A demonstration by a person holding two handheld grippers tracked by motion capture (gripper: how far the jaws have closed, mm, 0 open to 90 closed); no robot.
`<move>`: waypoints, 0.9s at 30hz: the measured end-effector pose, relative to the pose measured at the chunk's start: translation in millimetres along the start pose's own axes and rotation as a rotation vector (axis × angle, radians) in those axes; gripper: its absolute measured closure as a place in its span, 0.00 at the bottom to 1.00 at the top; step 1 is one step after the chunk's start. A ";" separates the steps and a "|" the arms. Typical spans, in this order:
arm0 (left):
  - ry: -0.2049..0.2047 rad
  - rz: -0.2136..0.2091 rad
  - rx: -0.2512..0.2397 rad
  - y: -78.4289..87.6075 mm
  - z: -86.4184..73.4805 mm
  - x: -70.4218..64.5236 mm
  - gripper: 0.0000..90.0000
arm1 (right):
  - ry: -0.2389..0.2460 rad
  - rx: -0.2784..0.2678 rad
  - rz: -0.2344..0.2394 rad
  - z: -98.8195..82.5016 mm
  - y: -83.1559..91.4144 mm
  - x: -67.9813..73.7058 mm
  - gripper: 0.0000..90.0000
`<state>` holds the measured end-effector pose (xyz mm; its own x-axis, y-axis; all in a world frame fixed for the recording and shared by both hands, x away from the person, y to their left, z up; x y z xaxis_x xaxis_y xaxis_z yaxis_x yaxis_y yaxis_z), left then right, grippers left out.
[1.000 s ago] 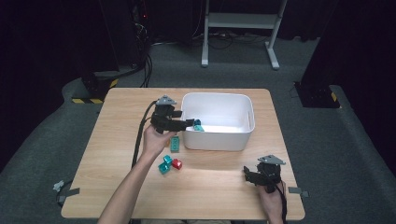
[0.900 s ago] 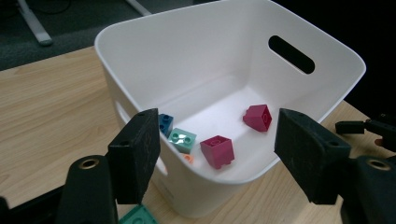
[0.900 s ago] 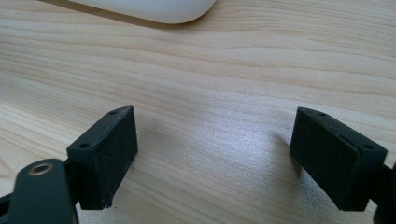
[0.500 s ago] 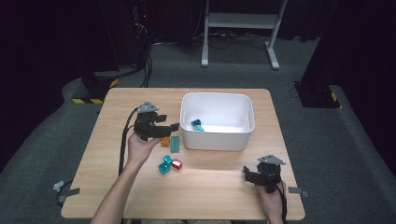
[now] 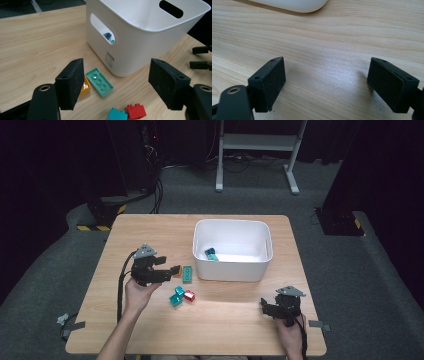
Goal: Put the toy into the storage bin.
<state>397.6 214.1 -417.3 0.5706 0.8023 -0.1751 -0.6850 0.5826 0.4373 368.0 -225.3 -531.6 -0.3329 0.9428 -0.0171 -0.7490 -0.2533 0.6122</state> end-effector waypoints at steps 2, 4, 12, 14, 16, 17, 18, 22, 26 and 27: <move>0.007 -0.002 0.009 0.2 -9.2 1.5 0.32 | 0.000 0.000 0.000 0.0 0.0 0.0 0.17; 0.005 0.001 0.019 -0.4 -16.5 2.4 0.32 | 0.000 0.000 0.000 0.0 0.0 0.0 0.17; 0.011 0.016 0.085 -9.0 -44.8 3.1 0.32 | 0.000 0.000 0.000 0.0 0.0 0.0 0.17; 0.002 0.023 0.098 -11.4 -50.0 2.5 0.32 | 0.000 0.000 0.000 0.0 0.0 0.0 0.17; 0.003 0.023 0.101 -13.5 -54.6 1.9 0.33 | 0.000 0.000 0.000 0.0 0.0 0.0 0.17; 0.003 0.021 0.105 -15.1 -57.1 1.8 0.33 | 0.000 0.000 0.000 0.0 0.0 0.0 0.17; 0.006 0.021 0.108 -16.1 -58.6 1.6 0.33 | 0.001 0.000 0.000 0.0 0.0 0.0 0.17; 0.004 0.015 0.122 -21.3 -66.1 0.5 0.34 | 0.000 0.000 0.000 0.0 0.0 0.0 0.17; -0.002 0.014 0.139 -26.0 -71.7 -1.5 0.35 | 0.001 0.000 0.000 0.0 0.0 0.0 0.17; -0.002 0.012 0.140 -27.3 -72.7 -2.2 0.35 | 0.000 0.000 0.000 0.0 0.0 0.0 0.17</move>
<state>382.1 205.8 -492.9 0.5635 0.8089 -0.1676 -0.6221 0.5491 0.5581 368.0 -225.3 -531.6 -0.3330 0.9428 -0.0175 -0.7490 -0.2532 0.6122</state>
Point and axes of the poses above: each handheld gripper's, and its own axes: y roughly backward along the jaws, z roughly out of its top, x roughly to its left, the point moved 1 cm from there along -y, roughly forward along the jaws, and after that the axes turned 7 degrees about -x, right-handed, at the moved point
